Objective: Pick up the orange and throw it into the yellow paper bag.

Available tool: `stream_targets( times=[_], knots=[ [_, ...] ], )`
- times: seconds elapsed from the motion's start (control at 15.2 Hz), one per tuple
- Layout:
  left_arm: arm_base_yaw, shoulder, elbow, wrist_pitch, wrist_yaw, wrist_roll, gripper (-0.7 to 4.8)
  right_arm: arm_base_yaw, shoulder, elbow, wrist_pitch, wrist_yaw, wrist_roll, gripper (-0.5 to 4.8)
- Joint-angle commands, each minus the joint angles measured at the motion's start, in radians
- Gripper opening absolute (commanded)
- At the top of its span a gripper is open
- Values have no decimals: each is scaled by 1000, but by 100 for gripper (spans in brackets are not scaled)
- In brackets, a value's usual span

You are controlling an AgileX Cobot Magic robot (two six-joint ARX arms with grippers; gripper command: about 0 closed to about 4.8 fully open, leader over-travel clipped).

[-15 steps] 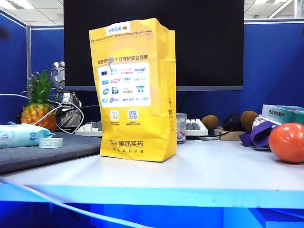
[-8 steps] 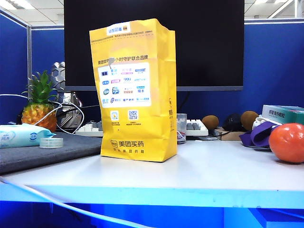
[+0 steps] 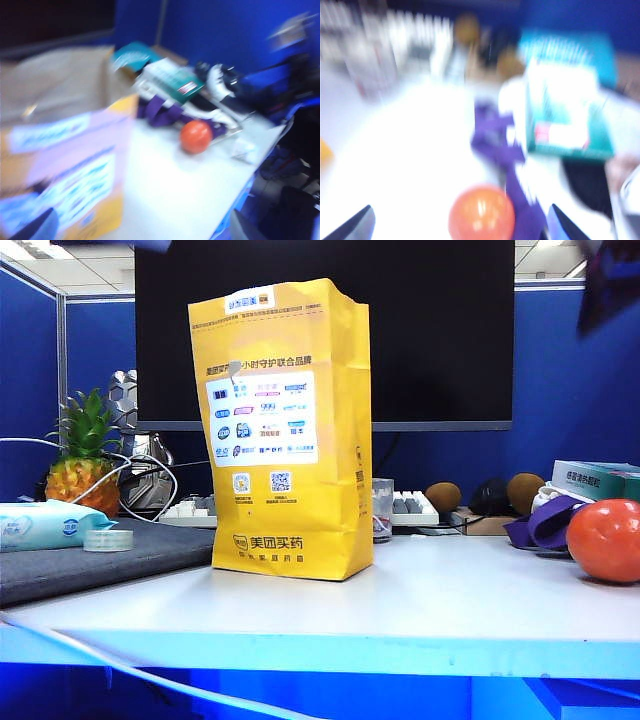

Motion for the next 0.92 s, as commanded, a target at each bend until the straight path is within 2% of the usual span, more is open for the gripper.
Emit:
stream_targets(
  times=[0.07,0.13,0.2,0.33,0.53,0.92],
  knots=[
    [-101,-3,20,2,-131,23,479,-26,130,37,-68,-9,-24,479],
    [-178,-2,20,-14,-277,29,479,-42,178,43,-81,-19,-24,479],
    [-211,1,20,-21,-331,37,479,-52,197,43,-82,-20,-25,479],
    [-372,11,20,-27,-513,71,479,-95,264,43,-78,-62,-29,479],
    [-511,80,20,10,-580,65,479,-150,352,47,-15,-127,-59,479],
    [-534,98,20,39,-580,40,479,-164,484,48,60,-181,-77,479]
  ],
)
